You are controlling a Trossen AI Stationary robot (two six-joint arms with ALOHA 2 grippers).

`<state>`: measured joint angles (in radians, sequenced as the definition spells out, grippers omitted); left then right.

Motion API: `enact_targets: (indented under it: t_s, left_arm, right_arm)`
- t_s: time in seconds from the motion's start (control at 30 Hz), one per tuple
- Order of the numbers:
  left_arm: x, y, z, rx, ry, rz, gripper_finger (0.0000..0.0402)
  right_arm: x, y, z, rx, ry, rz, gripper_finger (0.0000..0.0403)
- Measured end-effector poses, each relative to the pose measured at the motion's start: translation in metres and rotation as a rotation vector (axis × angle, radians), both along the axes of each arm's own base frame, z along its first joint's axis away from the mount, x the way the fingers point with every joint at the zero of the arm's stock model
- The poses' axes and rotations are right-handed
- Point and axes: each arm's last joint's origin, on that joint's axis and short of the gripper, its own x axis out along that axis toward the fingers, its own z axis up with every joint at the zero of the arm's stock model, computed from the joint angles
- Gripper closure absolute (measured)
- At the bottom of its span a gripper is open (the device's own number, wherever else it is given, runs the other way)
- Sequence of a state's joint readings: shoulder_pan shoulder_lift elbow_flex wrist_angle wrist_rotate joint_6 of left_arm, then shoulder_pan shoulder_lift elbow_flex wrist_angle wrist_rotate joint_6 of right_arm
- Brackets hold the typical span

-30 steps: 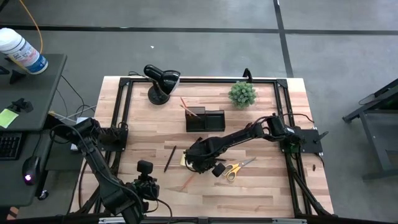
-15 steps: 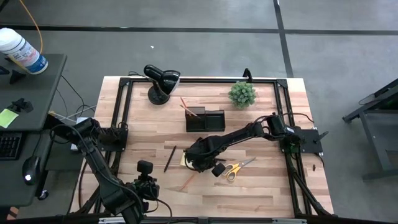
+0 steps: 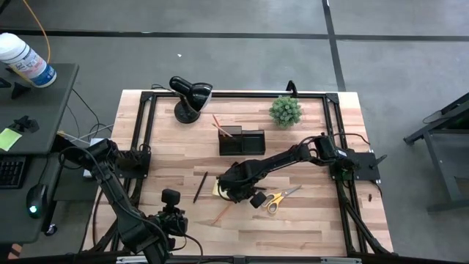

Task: Pick and place office supplies into organizer
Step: Put the orange pencil into the black desk organizer

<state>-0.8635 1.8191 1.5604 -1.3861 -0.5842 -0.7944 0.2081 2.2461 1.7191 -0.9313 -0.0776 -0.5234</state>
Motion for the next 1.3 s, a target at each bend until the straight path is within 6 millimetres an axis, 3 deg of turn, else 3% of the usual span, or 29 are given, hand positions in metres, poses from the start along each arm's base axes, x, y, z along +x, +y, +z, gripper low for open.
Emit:
enact_targets:
  t_s: [0.73, 1.07, 1.3]
  left_arm:
    - [0.0, 0.0, 0.0, 0.0, 0.0, 0.0, 0.0396]
    - [0.0001, 0.0003, 0.0001, 0.004, -0.002, 0.0, 0.0396]
    - [0.0, 0.0002, 0.0001, 0.004, -0.002, 0.0, 0.0396]
  right_arm:
    - [-0.0013, -0.0007, -0.0001, -0.006, 0.014, -0.012, 0.0323]
    - [-0.0016, -0.0007, -0.0001, 0.008, 0.02, -0.011, 0.0394]
    - [-0.0014, 0.0, 0.0, 0.016, 0.02, -0.026, 0.0399]
